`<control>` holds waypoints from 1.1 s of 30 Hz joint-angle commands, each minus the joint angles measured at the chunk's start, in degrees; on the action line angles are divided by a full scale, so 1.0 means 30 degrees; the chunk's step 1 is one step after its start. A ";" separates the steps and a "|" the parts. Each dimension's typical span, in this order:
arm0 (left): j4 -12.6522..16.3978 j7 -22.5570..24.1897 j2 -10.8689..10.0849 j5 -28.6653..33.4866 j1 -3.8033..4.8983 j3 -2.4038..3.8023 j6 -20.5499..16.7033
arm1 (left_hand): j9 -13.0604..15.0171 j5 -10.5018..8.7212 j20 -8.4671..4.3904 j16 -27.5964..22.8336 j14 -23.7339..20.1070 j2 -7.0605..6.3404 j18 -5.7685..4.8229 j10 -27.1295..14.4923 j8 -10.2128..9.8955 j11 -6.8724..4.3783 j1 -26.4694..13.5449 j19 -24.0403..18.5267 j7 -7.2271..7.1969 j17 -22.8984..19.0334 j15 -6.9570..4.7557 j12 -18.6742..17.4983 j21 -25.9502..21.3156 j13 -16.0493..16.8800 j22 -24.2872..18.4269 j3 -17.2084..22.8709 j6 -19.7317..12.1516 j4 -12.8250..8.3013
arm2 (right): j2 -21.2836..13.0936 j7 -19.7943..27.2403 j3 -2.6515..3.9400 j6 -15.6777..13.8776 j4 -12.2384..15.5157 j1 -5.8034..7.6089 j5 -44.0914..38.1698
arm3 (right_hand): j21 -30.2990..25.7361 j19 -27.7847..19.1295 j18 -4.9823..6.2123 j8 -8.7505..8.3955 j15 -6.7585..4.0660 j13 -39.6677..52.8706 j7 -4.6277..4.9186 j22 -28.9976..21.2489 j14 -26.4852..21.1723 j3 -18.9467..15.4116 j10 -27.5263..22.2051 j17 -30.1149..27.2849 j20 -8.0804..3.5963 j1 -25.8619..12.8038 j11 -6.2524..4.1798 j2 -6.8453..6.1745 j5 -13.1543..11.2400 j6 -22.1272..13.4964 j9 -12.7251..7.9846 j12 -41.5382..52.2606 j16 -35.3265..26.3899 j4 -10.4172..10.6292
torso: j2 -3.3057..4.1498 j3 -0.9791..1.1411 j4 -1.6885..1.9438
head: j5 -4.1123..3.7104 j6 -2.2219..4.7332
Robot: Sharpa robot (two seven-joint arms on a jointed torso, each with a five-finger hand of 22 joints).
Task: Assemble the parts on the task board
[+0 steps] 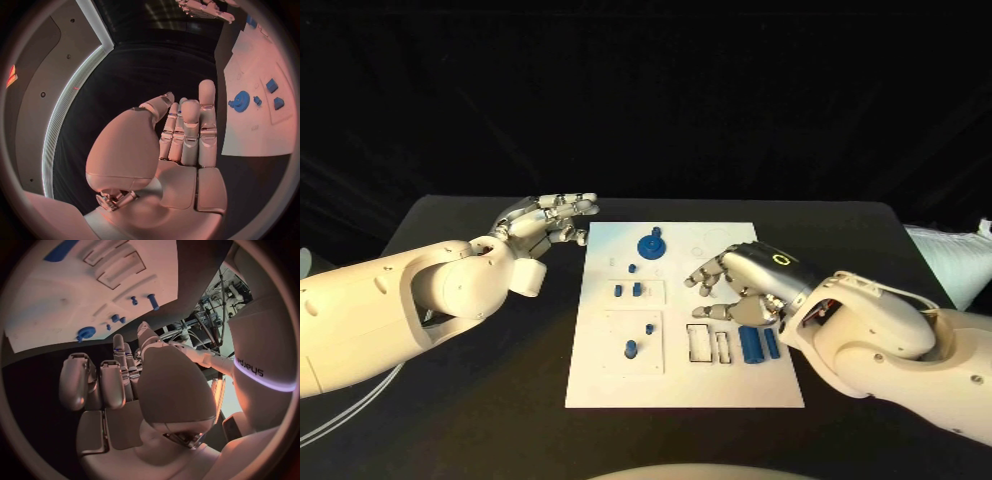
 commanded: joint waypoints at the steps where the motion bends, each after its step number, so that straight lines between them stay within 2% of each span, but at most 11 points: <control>1: -0.0009 0.0071 0.0027 -0.0086 -0.0038 -0.0011 0.0264 | -0.0005 -0.0009 0.0044 0.0039 -0.0095 0.0047 0.0299 -0.0137 0.0068 -0.0023 -0.0083 -0.0100 -0.0042 -0.0016 -0.0016 0.0099 -0.0104 -0.0033 -0.0016 -0.0087 -0.0116 0.0002 | -0.0843 -0.1551 -0.0157 -0.0440 0.0430 0.0214 0.3929 | 0.0857 0.0426 -0.0074 -0.0052 -0.0302 0.0635 -0.0217 0.0807 0.1234 -0.0508 0.1603 0.1047 -0.0321 -0.0643 -0.0409 -0.0210 0.1227 -0.0049 -0.0049 0.0775 0.0763 0.0434 | -0.0071 -0.0021 -0.0231 | -0.0400 0.0082; 3: 0.0003 0.0068 0.0033 -0.0086 -0.0053 -0.0017 0.0266 | -0.0005 -0.0008 0.0044 0.0036 -0.0100 0.0049 0.0300 -0.0138 0.0070 -0.0024 -0.0079 -0.0101 -0.0042 -0.0030 -0.0016 0.0105 -0.0106 -0.0033 -0.0017 -0.0087 -0.0116 -0.0003 | -0.1224 -0.2380 -0.0272 -0.0227 0.0608 0.0142 0.4373 | 0.1113 0.0531 -0.0131 0.0064 -0.0447 0.1208 -0.0374 0.1047 0.1274 -0.0959 0.2397 0.1272 -0.0476 -0.1190 -0.0600 -0.0276 0.1274 0.0087 -0.0020 0.1460 0.0940 0.0556 | -0.0099 -0.0047 -0.0261 | -0.0482 0.0098; 6: 0.0017 0.0064 0.0027 -0.0086 -0.0085 -0.0024 0.0286 | -0.0005 -0.0008 0.0044 0.0035 -0.0102 0.0049 0.0300 -0.0139 0.0071 -0.0025 -0.0078 -0.0101 -0.0042 -0.0033 -0.0016 0.0107 -0.0106 -0.0033 -0.0018 -0.0087 -0.0116 -0.0004 | -0.1684 -0.3774 -0.0394 0.0059 0.0879 -0.0233 0.4346 | 0.1751 0.0787 -0.0279 0.0452 -0.0795 0.3617 -0.0750 0.1653 0.1357 -0.1709 0.3568 0.1734 -0.0814 -0.2018 -0.0972 -0.0101 0.1709 0.0531 0.0093 0.3949 0.1300 0.0525 | -0.0101 -0.0015 -0.0364 | -0.0554 0.0096; 9: -0.0010 0.0054 0.0014 -0.0086 -0.0120 -0.0027 0.0293 | -0.0005 -0.0008 0.0044 0.0035 -0.0102 0.0049 0.0300 -0.0139 0.0071 -0.0025 -0.0078 -0.0101 -0.0042 -0.0033 -0.0016 0.0107 -0.0106 -0.0033 -0.0018 -0.0087 -0.0116 -0.0004 | -0.1979 -0.5045 -0.0456 0.0316 0.1031 -0.0617 0.3894 | 0.2937 0.1205 -0.0552 0.0970 -0.0941 1.4375 -0.1096 0.2817 0.1542 -0.3192 0.3690 0.3088 -0.1184 -0.3144 -0.1159 0.0222 0.4216 0.0825 0.0301 1.3768 0.2236 0.0492 | -0.0097 0.0040 -0.0422 | -0.0646 0.0096; 10: -0.0020 0.0054 0.0009 -0.0086 -0.0129 -0.0028 0.0296 | -0.0006 -0.0003 0.0044 0.0035 -0.0111 0.0054 0.0302 -0.0146 0.0073 -0.0027 -0.0052 -0.0101 -0.0041 -0.0050 -0.0020 0.0124 -0.0108 -0.0032 -0.0022 -0.0080 -0.0124 -0.0030 | -0.2057 -0.5468 -0.0471 0.0379 0.1065 -0.0723 0.3681 | 0.3205 0.1290 -0.0619 0.1155 -0.0960 1.6484 -0.1168 0.3086 0.1583 -0.3593 0.3639 0.3418 -0.1165 -0.3282 -0.1059 0.0411 0.4195 0.0925 0.0397 1.5648 0.2450 0.0651 | -0.0100 0.0047 -0.0442 | -0.0662 0.0079; 12: -0.0039 0.0053 0.0001 -0.0086 -0.0150 -0.0029 0.0305 | -0.0006 -0.0002 0.0043 0.0036 -0.0115 0.0056 0.0303 -0.0149 0.0073 -0.0028 -0.0042 -0.0102 -0.0041 -0.0057 -0.0021 0.0131 -0.0109 -0.0032 -0.0023 -0.0078 -0.0127 -0.0039 | -0.2186 -0.6322 -0.0492 0.0556 0.1118 -0.0878 0.3098 | 0.3509 0.1376 -0.0715 0.1383 -0.1149 1.9324 -0.0949 0.3393 0.1640 -0.4210 0.3198 0.3874 -0.1043 -0.3192 -0.1204 0.0971 0.4458 0.0764 0.0616 1.7972 0.2748 0.0206 | -0.0112 0.0025 -0.0450 | -0.0741 0.0071; 16: -0.0056 0.0058 0.0003 -0.0086 -0.0188 -0.0029 0.0328 | -0.0006 -0.0002 0.0043 0.0036 -0.0115 0.0056 0.0303 -0.0149 0.0073 -0.0028 -0.0042 -0.0102 -0.0041 -0.0057 -0.0021 0.0131 -0.0109 -0.0032 -0.0023 -0.0078 -0.0127 -0.0039 | -0.2405 -0.7308 -0.0522 0.1000 0.1098 -0.1029 0.2156 | 0.3707 0.1447 -0.0763 0.1582 -0.0941 2.1583 -0.1044 0.3594 0.1707 -0.4784 0.3555 0.4296 -0.1015 -0.3791 -0.1191 0.1246 0.4553 0.0726 0.0833 1.9926 0.3000 0.0626 | -0.0109 -0.0022 -0.0394 | -0.0899 0.0078; 18: -0.0070 0.0063 0.0006 -0.0086 -0.0224 -0.0030 0.0338 | -0.0006 -0.0002 0.0043 0.0036 -0.0115 0.0056 0.0303 -0.0149 0.0073 -0.0028 -0.0042 -0.0102 -0.0041 -0.0057 -0.0021 0.0131 -0.0109 -0.0032 -0.0023 -0.0078 -0.0127 -0.0039 | -0.2477 -0.7583 -0.0536 0.1240 0.1065 -0.1070 0.1875 | 0.3778 0.1474 -0.0778 0.1652 -0.0907 2.2677 -0.1048 0.3666 0.1735 -0.5049 0.3765 0.4463 -0.1003 -0.4036 -0.1146 0.1406 0.5035 0.0611 0.0973 2.0881 0.3102 0.0641 | -0.0105 -0.0020 -0.0390 | -0.0907 0.0073; 21: -0.0088 0.0064 -0.0002 -0.0086 -0.0287 -0.0030 0.0348 | -0.0006 -0.0002 0.0043 0.0036 -0.0115 0.0056 0.0303 -0.0149 0.0073 -0.0028 -0.0042 -0.0102 -0.0041 -0.0057 -0.0021 0.0131 -0.0109 -0.0032 -0.0023 -0.0078 -0.0127 -0.0039 | -0.2529 -0.7784 -0.0563 0.1464 0.1044 -0.1122 0.1592 | 0.3840 0.1497 -0.0797 0.1773 -0.0921 2.3638 -0.1022 0.3731 0.1756 -0.5247 0.4003 0.4599 -0.0970 -0.4153 -0.1166 0.1533 0.5147 0.0585 0.1141 2.1740 0.3183 0.0650 | -0.0113 -0.0001 -0.0378 | -0.0931 0.0025; 29: -0.0092 0.0053 -0.0048 -0.0086 -0.0352 -0.0027 0.0333 | -0.0006 -0.0002 0.0043 0.0036 -0.0115 0.0056 0.0303 -0.0149 0.0073 -0.0028 -0.0042 -0.0102 -0.0041 -0.0057 -0.0021 0.0131 -0.0109 -0.0032 -0.0023 -0.0078 -0.0127 -0.0039 | -0.2480 -0.7926 -0.0614 0.2323 0.0849 -0.1222 0.1417 | 0.3869 0.1506 -0.0804 0.1897 -0.0921 2.3901 -0.1043 0.3762 0.1766 -0.5392 0.4012 0.4669 -0.0966 -0.4202 -0.1177 0.1578 0.5126 0.0609 0.1293 2.1917 0.3225 0.0660 | -0.0094 -0.0033 -0.0411 | -0.0885 0.0011; 33: -0.0088 0.0053 -0.0054 -0.0086 -0.0359 -0.0025 0.0336 | -0.0003 -0.0001 0.0043 0.0040 -0.0127 0.0069 0.0306 -0.0151 0.0085 -0.0027 -0.0027 -0.0103 -0.0037 -0.0078 -0.0023 0.0165 -0.0114 -0.0030 -0.0029 -0.0078 -0.0123 -0.0061 | -0.2334 -0.7924 -0.0640 0.2606 0.0739 -0.1408 0.1449 | 0.3853 0.1493 -0.0799 0.1969 -0.0924 2.3936 -0.1052 0.3750 0.1765 -0.5480 0.3955 0.4673 -0.0964 -0.4043 -0.1183 0.1448 0.4996 0.0607 0.1390 2.1882 0.3228 0.0612 | -0.0107 -0.0015 -0.0407 | -0.0831 -0.0036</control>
